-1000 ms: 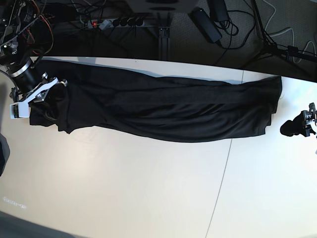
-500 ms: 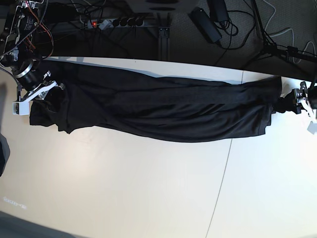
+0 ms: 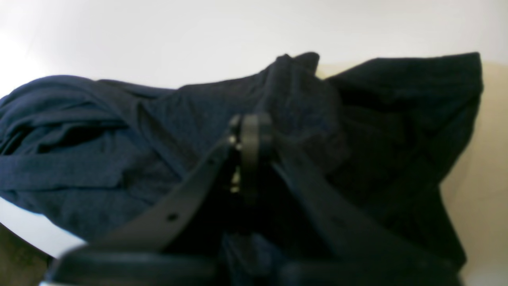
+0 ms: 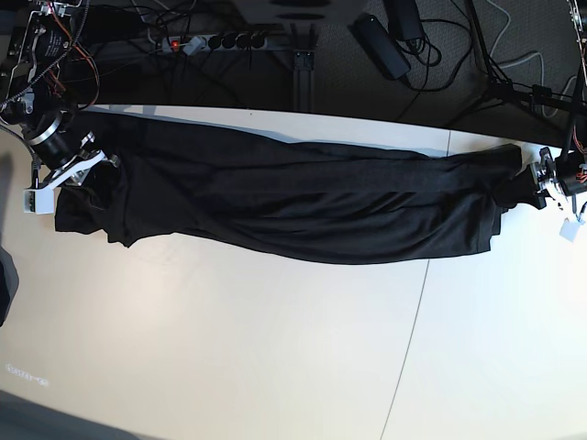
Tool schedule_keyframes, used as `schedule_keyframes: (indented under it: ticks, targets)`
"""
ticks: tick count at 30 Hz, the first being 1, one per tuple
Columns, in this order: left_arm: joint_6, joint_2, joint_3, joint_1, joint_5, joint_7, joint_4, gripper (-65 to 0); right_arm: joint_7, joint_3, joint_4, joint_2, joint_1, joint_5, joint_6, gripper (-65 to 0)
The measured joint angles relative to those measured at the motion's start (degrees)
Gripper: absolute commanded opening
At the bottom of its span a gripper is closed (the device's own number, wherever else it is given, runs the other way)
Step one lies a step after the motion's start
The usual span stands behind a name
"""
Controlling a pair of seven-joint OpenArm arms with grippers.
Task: Fold the T-shirt properly
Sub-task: 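Regrasp the strip end with the left gripper, adjusting its hold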
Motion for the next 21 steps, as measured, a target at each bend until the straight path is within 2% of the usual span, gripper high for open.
schedule_keyframes:
  ticks: [6,8,12,14,16,21]
  targets:
    - [0.0,-0.8,-9.4,-0.2,-0.2,0.7,0.0,-29.3,0.0,0.0,0.0,0.0,0.0,0.0,0.0,-65.0]
    - [0.1,-0.7,-11.4,-0.1,0.1,0.5,1.2,-36.0,0.0,0.0,0.0,0.0,0.0,0.0,0.0,-65.0]
    - [0.0,0.9,-11.6,0.0,0.1,0.5,7.3,-55.7,0.0,0.0,0.0,0.0,0.0,0.0,0.0,-65.0]
    - [0.0,2.5,-11.3,0.6,0.2,0.6,11.9,-61.4,0.0,0.0,0.0,0.0,0.0,0.0,0.0,-65.0]
    - [-0.1,3.6,-10.5,1.6,0.3,0.9,17.3,-63.6,0.0,0.0,0.0,-0.1,0.0,0.0,0.0,-65.0]
    - [-0.2,5.3,-8.4,4.7,-0.3,0.7,30.1,-63.7,0.0,-0.3,0.0,0.0,0.0,-1.1,0.0,-65.0]
